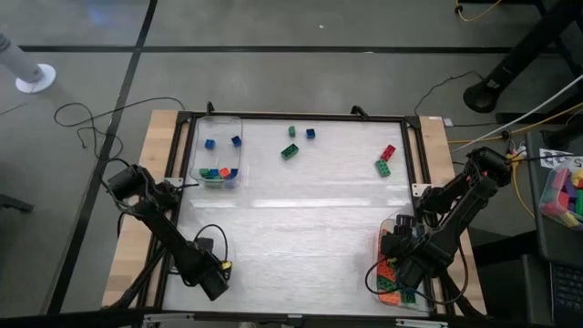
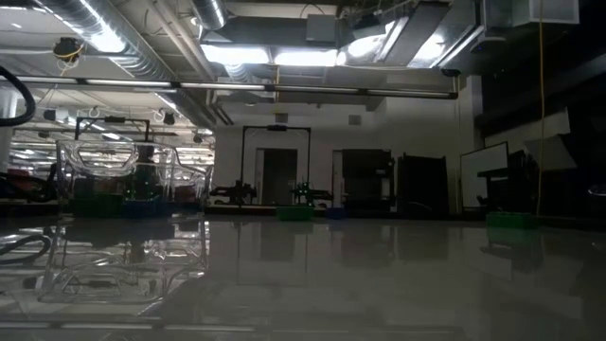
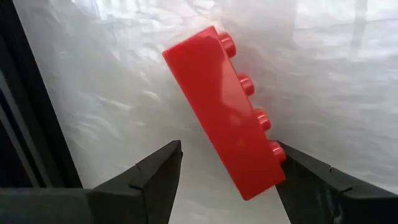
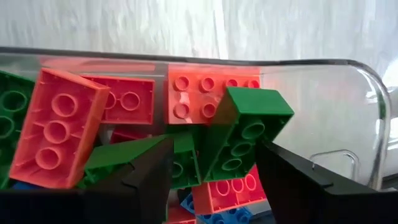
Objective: Sort blocks by size
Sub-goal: Put the 8 stud red game piece into the bottom transparent bin
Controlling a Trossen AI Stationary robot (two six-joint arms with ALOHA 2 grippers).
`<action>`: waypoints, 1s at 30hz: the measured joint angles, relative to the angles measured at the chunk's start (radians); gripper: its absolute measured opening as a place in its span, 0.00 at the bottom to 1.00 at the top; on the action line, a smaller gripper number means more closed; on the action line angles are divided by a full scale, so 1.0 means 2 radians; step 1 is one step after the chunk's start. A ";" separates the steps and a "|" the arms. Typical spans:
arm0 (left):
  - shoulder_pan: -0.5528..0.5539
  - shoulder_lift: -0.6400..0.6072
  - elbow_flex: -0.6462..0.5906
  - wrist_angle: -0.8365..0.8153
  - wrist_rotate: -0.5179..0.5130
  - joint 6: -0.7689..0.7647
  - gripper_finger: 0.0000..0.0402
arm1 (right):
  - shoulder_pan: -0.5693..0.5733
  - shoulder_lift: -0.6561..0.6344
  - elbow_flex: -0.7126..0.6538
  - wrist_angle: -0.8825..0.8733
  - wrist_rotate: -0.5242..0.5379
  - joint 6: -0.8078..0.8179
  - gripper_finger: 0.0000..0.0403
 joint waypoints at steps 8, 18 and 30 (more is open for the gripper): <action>0.000 0.005 0.000 -0.011 -0.005 0.020 0.51 | 0.000 0.000 0.000 0.004 0.000 -0.006 0.56; -0.001 0.006 -0.001 -0.003 -0.060 0.084 0.19 | 0.000 0.000 0.000 0.015 0.023 -0.040 0.56; -0.001 0.009 0.007 -0.003 -0.217 0.143 0.19 | 0.000 0.000 0.027 0.057 0.136 -0.122 0.56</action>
